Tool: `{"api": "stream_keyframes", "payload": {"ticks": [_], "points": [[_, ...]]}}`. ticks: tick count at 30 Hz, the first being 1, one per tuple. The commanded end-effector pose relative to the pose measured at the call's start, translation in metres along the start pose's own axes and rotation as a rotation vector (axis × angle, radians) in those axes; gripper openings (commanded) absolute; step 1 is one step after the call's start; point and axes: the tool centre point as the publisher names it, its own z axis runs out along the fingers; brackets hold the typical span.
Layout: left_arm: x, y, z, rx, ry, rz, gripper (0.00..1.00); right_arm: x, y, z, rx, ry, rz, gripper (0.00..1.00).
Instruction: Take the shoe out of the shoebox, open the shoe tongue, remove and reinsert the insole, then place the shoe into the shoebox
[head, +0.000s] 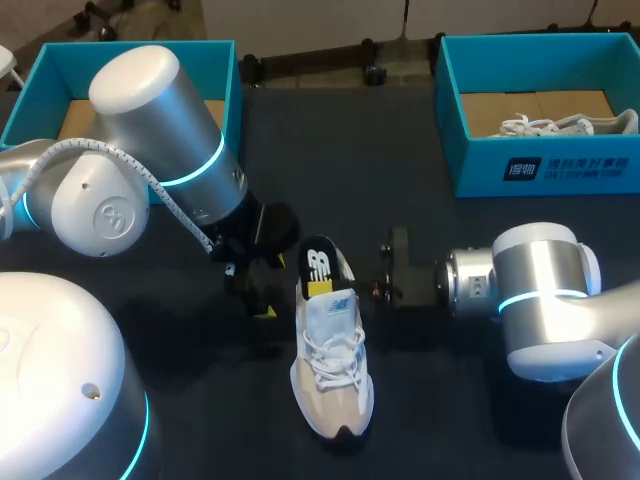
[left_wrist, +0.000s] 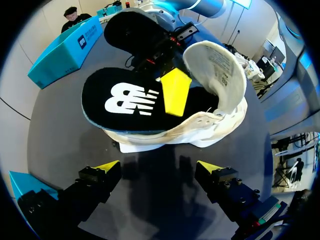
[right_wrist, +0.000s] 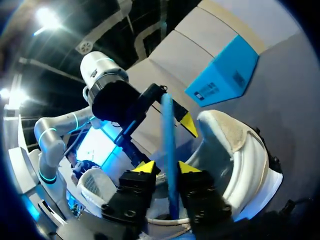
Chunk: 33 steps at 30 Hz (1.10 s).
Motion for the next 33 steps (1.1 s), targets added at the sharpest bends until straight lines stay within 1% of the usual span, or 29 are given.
{"api": "stream_keyframes", "payload": {"ticks": [1,5,7,9,11,12,14,19,22,27,29,33], "points": [[0.001,0.001,0.001,0.002,-0.003,0.001,1.0,0.004,0.01,-0.001,0.0,-0.007,-0.029,0.45],[0.001,0.001,0.001,0.002,-0.003,0.001,1.0,0.004,0.017,-0.001,-0.004,-0.003,-0.046,0.43],[0.001,0.001,0.001,0.002,-0.003,0.001,1.0,0.002,0.02,-0.001,-0.004,-0.003,-0.05,0.36],[0.001,0.001,0.001,0.002,-0.003,0.001,1.0,0.001,0.023,0.0,-0.004,0.002,-0.055,0.34],[0.001,0.001,0.001,0.002,-0.003,0.001,1.0,-0.001,0.025,0.0,-0.01,0.007,-0.058,0.28],[0.001,0.001,0.001,0.002,-0.003,0.001,1.0,-0.002,0.026,0.0,-0.015,0.009,-0.058,0.22],[0.001,0.001,0.001,0.002,-0.003,0.001,1.0,-0.003,0.027,0.0,-0.03,0.01,-0.054,0.0],[0.001,0.001,0.001,0.002,-0.003,0.001,1.0,-0.009,0.024,0.0,-0.036,-0.005,-0.003,0.0],[0.001,0.001,0.001,0.002,-0.003,0.001,1.0,-0.012,0.016,-0.001,-0.04,-0.017,0.034,0.0],[0.001,0.001,0.001,0.002,-0.003,0.001,1.0,-0.007,0.001,-0.002,-0.026,-0.044,0.085,0.0],[0.001,0.001,0.001,0.002,-0.003,0.001,1.0,-0.006,-0.003,-0.003,-0.02,-0.062,0.101,0.0],[0.001,0.001,0.001,0.002,-0.003,0.001,1.0,-0.006,-0.006,-0.004,-0.02,-0.064,0.106,0.0]]}}
